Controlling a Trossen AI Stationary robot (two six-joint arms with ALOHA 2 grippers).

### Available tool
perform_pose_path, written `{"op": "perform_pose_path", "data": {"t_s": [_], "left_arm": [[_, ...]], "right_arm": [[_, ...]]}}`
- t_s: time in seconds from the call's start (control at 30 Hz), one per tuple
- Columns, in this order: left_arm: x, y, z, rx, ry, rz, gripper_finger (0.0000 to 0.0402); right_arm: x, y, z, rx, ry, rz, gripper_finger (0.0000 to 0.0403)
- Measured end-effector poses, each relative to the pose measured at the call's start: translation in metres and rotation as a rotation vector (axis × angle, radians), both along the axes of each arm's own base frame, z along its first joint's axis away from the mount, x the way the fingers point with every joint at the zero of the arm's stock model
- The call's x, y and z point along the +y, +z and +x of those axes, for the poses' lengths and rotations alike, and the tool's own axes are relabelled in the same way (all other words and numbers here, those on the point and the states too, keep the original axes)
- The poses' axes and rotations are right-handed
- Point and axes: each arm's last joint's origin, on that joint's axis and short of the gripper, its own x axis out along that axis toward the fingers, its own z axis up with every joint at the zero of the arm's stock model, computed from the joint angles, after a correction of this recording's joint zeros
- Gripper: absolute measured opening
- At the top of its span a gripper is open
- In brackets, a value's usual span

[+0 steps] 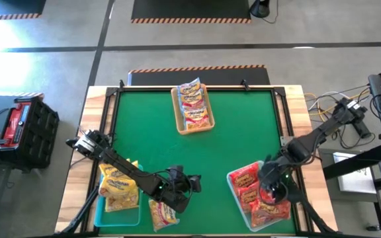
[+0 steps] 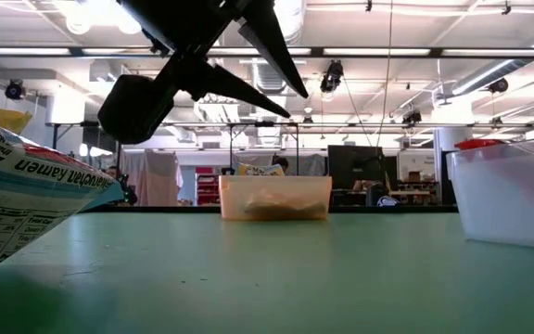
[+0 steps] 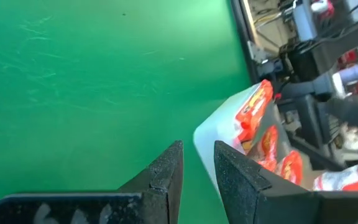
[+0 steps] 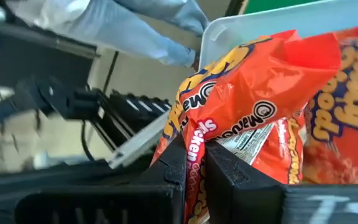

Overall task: Sort Maruchan noodles
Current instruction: Put the orange noodle pack into the transparent bin

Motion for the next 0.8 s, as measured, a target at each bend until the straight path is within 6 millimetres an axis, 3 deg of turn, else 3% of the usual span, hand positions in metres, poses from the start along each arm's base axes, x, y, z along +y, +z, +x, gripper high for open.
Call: {"op": "perform_pose_path", "data": {"t_s": [0.33, 0.6, 0.8], "left_arm": [[0.001, 0.002, 0.001, -0.077, 0.081, -0.02, 0.0074], [0.0, 0.003, 0.001, -0.09, 0.092, -0.029, 0.0074], [0.001, 0.003, 0.001, -0.09, 0.092, -0.028, 0.0074]], "right_arm": [[0.011, -0.018, 0.008, -0.138, 0.204, -0.059, 0.0022], [0.018, -0.038, 0.018, -0.023, 0.177, -0.124, 0.0024], [0.018, -0.042, 0.018, 0.024, 0.162, -0.151, 0.0049]]}}
